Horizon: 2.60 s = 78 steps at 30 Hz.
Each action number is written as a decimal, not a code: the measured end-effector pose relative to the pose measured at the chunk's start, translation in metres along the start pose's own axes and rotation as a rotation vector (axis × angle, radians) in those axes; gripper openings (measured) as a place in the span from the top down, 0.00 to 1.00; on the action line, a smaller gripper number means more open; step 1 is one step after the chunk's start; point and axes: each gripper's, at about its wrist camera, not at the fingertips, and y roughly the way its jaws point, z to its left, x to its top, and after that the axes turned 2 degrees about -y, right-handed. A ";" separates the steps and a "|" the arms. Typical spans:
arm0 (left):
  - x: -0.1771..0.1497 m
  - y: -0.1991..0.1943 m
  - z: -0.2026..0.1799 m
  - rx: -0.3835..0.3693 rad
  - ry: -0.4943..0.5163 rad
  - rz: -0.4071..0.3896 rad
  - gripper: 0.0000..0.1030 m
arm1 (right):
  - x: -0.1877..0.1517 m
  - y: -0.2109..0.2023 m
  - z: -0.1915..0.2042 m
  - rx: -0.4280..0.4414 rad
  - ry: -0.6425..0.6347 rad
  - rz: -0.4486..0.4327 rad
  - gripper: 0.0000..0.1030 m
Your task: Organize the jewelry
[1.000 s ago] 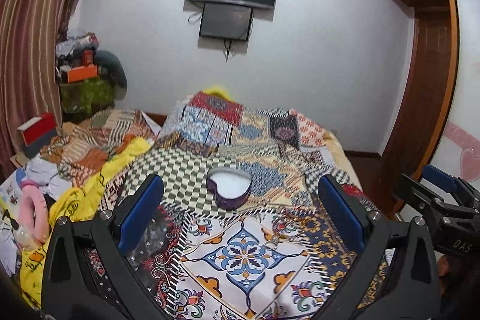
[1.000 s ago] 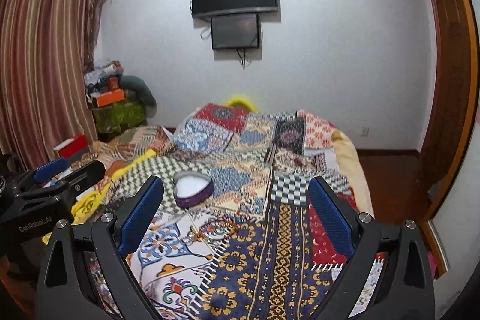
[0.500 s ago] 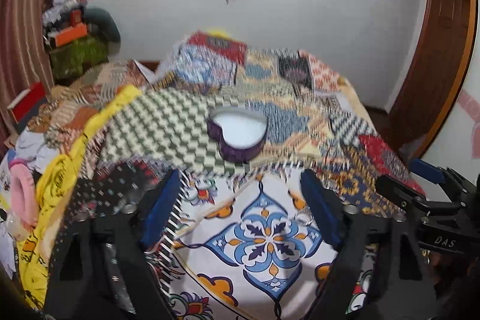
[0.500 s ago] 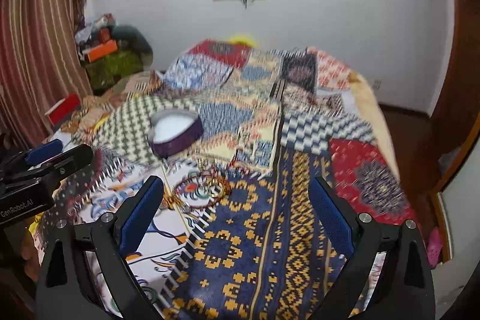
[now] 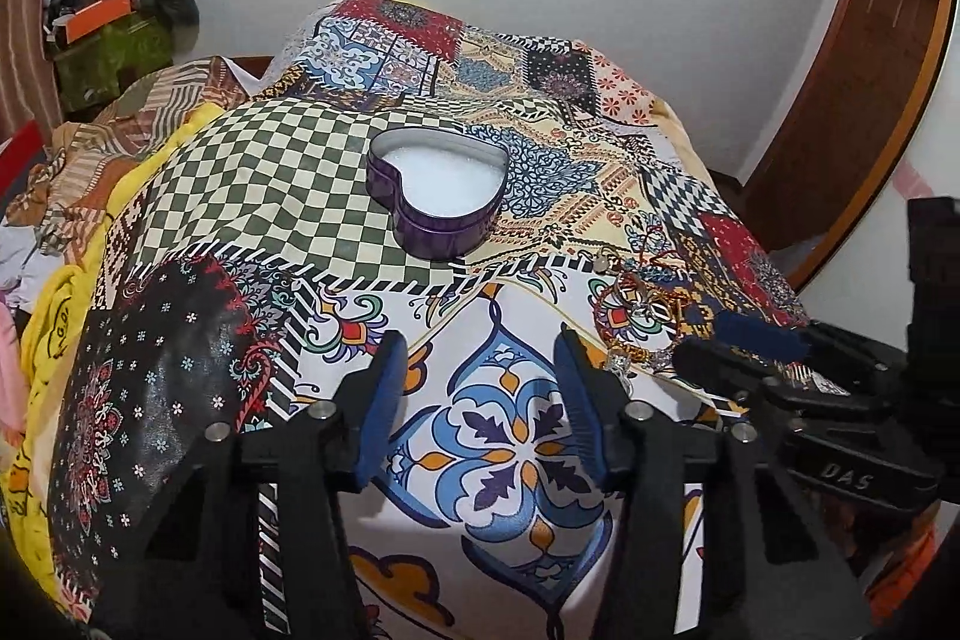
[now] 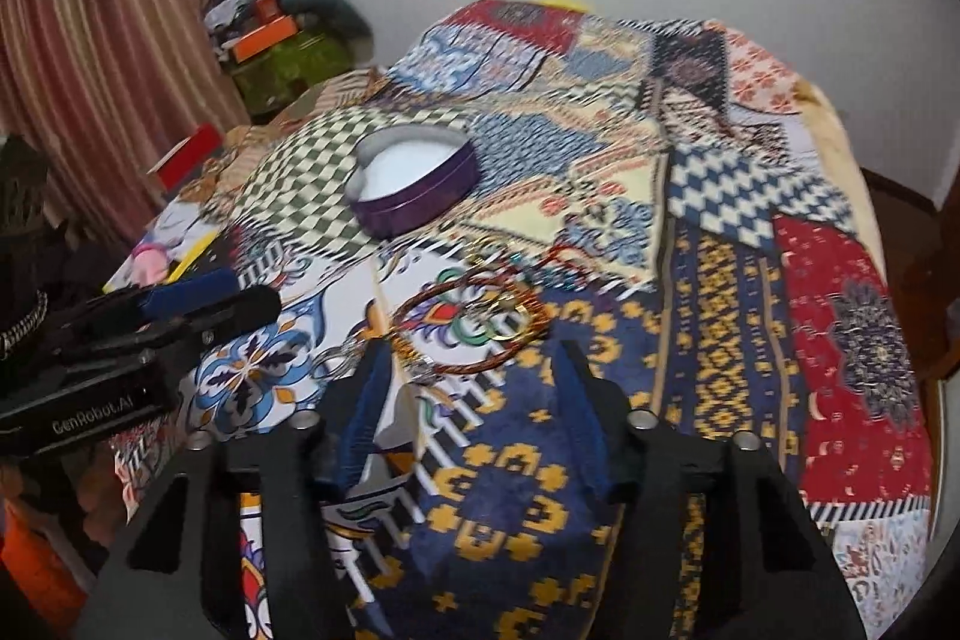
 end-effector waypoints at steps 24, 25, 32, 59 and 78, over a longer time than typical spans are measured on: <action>-0.007 0.003 -0.032 -0.087 0.083 0.041 0.56 | 0.002 0.007 0.007 0.022 -0.029 -0.006 0.91; -0.008 0.004 -0.034 -0.092 0.086 0.044 0.56 | 0.002 0.005 0.007 0.021 -0.026 -0.012 0.91; -0.010 0.021 -0.051 -0.083 0.127 0.065 0.61 | 0.009 -0.009 0.000 0.015 0.007 -0.069 0.91; 0.001 -0.010 -0.043 -0.051 0.107 -0.050 0.91 | 0.022 -0.044 0.001 -0.014 0.029 -0.158 0.91; 0.048 -0.046 -0.021 0.017 0.142 -0.232 0.91 | 0.068 -0.044 0.030 -0.033 -0.024 -0.250 0.91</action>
